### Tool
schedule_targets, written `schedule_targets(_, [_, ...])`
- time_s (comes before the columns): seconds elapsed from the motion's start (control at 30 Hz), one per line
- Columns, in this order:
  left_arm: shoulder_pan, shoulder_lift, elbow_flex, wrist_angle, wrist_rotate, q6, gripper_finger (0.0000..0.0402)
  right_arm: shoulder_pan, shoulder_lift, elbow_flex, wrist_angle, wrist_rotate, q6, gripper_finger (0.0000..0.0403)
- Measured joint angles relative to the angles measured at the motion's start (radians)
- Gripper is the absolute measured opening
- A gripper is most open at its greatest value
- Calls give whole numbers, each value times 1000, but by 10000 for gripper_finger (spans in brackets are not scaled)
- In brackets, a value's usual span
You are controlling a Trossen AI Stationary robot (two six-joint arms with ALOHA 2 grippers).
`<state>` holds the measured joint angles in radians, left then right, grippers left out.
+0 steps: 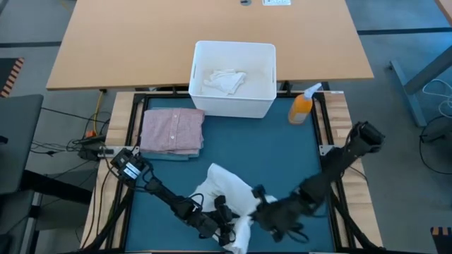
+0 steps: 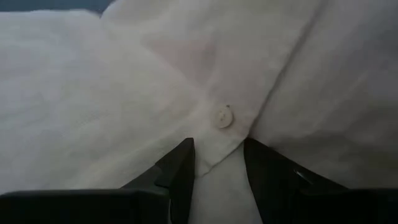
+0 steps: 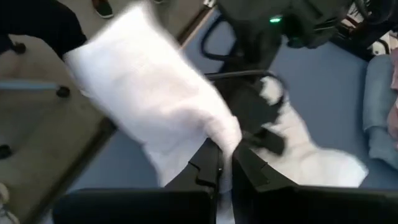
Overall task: Fold Laundry from Bin
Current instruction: Fold the white shirt
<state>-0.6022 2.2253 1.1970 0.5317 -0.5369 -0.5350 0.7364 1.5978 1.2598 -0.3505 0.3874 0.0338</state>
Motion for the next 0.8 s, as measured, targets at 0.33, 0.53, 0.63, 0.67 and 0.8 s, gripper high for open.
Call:
schedule_targets(0.33, [-30,-129,12,-294,-39,65,130,-99,-2,0,54,-130,-175,35])
schedule_targets(0.53, [-88,-254,8,-599,-268,-28,130,-63,-23,0,44,-128,-175,35])
schedule_targets(0.63, [-128,-263,-31,-664,-383,-140,130,-45,-29,0,45,-104,-174,35])
schedule_targets(0.67, [-137,-261,-51,-655,-396,-178,130,-38,-30,0,44,-94,-174,35])
schedule_targets(0.8, [-155,-259,-150,-488,-375,-273,130,-36,-30,0,42,-75,-175,35])
